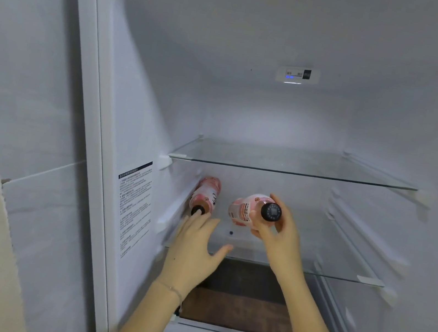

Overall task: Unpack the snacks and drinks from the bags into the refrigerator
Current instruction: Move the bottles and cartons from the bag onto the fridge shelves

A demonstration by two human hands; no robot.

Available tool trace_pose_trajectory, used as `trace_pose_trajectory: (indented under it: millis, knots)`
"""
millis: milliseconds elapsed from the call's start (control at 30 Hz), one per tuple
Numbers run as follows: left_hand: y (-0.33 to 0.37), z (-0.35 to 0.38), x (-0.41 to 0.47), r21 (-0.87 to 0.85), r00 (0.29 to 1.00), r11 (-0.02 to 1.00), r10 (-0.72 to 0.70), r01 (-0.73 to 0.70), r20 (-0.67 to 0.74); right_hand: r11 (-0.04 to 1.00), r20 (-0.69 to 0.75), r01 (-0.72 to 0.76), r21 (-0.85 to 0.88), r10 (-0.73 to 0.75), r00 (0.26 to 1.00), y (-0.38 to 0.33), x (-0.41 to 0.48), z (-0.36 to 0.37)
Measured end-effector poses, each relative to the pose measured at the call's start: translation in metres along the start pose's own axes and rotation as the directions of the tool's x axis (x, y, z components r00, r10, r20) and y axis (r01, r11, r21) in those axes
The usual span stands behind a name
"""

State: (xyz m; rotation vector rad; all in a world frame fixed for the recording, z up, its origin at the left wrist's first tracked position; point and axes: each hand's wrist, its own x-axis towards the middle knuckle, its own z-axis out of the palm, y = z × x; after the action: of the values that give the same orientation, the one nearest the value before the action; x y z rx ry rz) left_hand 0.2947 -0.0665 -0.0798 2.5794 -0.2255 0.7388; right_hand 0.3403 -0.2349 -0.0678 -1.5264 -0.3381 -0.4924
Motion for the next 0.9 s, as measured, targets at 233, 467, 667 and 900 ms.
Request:
trace_pose_trajectory:
  millis: [233,467,667,900]
  knots:
    - [0.007,-0.021,-0.044,0.082,0.988,0.996,0.017,-0.029,0.154,0.978,0.042,0.058,-0.199,-0.051,0.998,0.003,0.015,0.032]
    - [-0.004,-0.016,-0.057,0.099,0.984,0.994,0.036,-0.054,0.172,0.952,0.154,0.094,-0.293,-0.05,0.987,0.009,0.034,0.055]
    - [-0.004,-0.015,-0.054,0.083,0.984,0.995,0.042,-0.057,0.173,0.915,0.263,0.089,-0.393,0.019,0.965,0.014,0.039,0.056]
    - [0.0,-0.019,-0.045,0.105,0.982,0.992,0.043,-0.063,0.184,0.874,0.359,0.092,-0.477,0.098,0.928,0.021,0.033,0.056]
